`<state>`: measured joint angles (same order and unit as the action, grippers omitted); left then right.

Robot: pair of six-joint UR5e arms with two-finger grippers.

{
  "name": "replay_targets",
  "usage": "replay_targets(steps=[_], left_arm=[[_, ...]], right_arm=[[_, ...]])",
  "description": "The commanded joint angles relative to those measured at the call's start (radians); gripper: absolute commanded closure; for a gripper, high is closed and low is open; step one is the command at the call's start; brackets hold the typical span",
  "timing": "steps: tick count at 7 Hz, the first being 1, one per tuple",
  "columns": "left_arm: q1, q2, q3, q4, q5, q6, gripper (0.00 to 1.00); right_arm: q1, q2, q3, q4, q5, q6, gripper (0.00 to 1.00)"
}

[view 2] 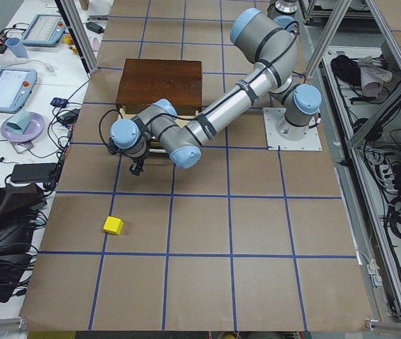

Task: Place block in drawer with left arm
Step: 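Pull the drawer handle away from the cabinet with the left gripper, then release the handle and lower the left gripper onto the yellow cube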

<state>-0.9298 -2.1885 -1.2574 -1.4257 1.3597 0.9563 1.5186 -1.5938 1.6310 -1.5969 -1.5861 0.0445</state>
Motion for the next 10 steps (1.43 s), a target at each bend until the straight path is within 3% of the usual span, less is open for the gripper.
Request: replay_targets(steps=[1, 5, 8, 10], left_arm=[[0.0, 0.018, 0.019, -0.006, 0.007, -0.002, 0.0], [0.023, -0.02, 0.205, 0.008, 0.125, -0.091, 0.0], [0.089, -0.138, 0.25, 0.201, 0.124, -0.11, 0.0], [0.094, -0.235, 0.339, 0.232, 0.124, -0.111, 0.0]], right_arm=[[0.0, 0.0, 0.0, 0.0, 0.0, 0.0, 0.0], [0.0, 0.0, 0.001, 0.0, 0.0, 0.0, 0.0], [0.0, 0.0, 0.001, 0.0, 0.0, 0.0, 0.0], [0.0, 0.0, 0.0, 0.0, 0.0, 0.0, 0.0]])
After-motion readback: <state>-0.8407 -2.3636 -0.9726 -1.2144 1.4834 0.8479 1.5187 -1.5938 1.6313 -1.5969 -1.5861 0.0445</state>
